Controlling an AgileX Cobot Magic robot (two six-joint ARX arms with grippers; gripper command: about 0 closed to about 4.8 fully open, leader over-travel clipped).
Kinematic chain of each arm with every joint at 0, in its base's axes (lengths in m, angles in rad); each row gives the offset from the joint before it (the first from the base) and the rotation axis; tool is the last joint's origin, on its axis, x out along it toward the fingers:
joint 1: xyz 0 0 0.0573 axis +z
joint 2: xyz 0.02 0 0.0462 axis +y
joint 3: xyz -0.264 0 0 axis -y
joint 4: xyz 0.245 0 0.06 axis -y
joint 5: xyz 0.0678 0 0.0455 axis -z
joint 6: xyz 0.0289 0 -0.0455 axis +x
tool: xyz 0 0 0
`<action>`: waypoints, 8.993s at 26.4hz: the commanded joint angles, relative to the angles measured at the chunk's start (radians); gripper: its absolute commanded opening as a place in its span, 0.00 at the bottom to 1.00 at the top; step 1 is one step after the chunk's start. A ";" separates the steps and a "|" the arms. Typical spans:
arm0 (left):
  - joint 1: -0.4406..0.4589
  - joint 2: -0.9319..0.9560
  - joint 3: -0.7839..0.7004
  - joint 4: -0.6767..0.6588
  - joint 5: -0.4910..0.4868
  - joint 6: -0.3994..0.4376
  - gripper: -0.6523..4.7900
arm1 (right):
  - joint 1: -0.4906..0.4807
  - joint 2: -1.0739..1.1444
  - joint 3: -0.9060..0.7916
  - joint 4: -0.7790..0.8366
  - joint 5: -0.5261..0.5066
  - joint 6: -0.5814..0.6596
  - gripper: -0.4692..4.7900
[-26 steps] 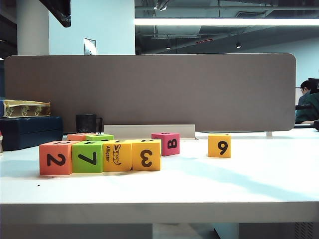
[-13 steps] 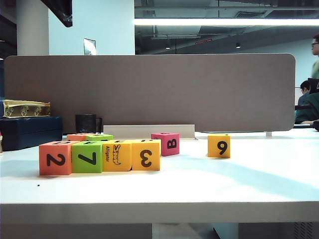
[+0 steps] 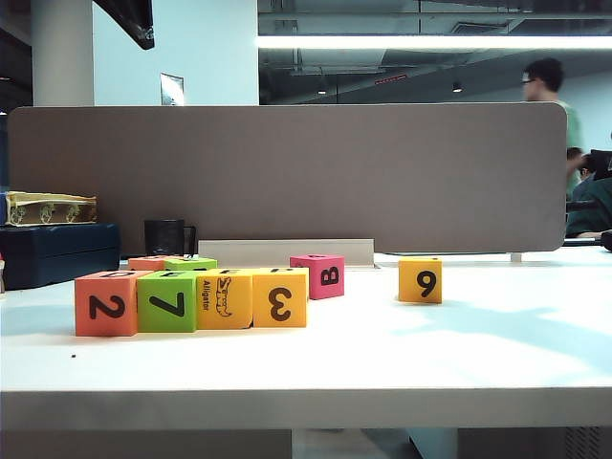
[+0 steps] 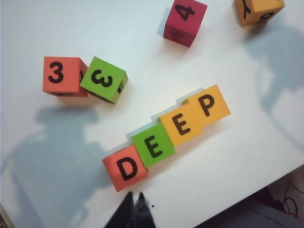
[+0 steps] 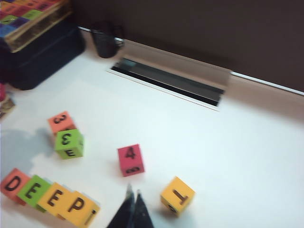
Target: Select the appropriate blocks from the scattered letter blocks on the table and arrange them in a row to spell out "DEEP".
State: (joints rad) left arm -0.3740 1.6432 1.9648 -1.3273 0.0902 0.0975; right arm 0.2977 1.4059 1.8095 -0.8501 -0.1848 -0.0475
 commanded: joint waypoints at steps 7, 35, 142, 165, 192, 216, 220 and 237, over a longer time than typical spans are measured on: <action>0.001 -0.004 0.001 0.007 0.000 0.000 0.11 | -0.050 -0.142 -0.168 0.080 0.076 -0.005 0.08; 0.001 -0.003 0.001 0.010 0.000 0.000 0.11 | -0.257 -0.887 -0.975 0.406 0.079 -0.005 0.08; 0.007 -0.013 0.000 0.152 -0.055 0.085 0.11 | -0.277 -1.406 -1.809 0.668 0.186 0.093 0.08; 0.282 -0.883 -1.180 0.926 -0.156 0.078 0.11 | -0.278 -1.406 -1.809 0.668 0.186 0.093 0.08; 0.343 -1.641 -1.902 0.971 -0.127 -0.052 0.11 | -0.278 -1.406 -1.809 0.668 0.186 0.093 0.08; 0.319 -1.641 -1.923 1.045 -0.079 -0.068 0.11 | -0.277 -1.406 -1.809 0.668 0.186 0.093 0.08; 0.319 -1.641 -1.923 1.045 -0.098 -0.069 0.11 | -0.277 -1.406 -1.809 0.668 0.186 0.093 0.08; 0.371 -1.641 -1.923 1.045 -0.121 -0.079 0.11 | -0.278 -1.406 -1.809 0.668 0.186 0.093 0.08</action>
State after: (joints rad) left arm 0.0021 0.0013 0.0433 -0.2863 -0.0235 0.0246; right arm 0.0189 0.0116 0.0059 -0.1837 0.0006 0.0471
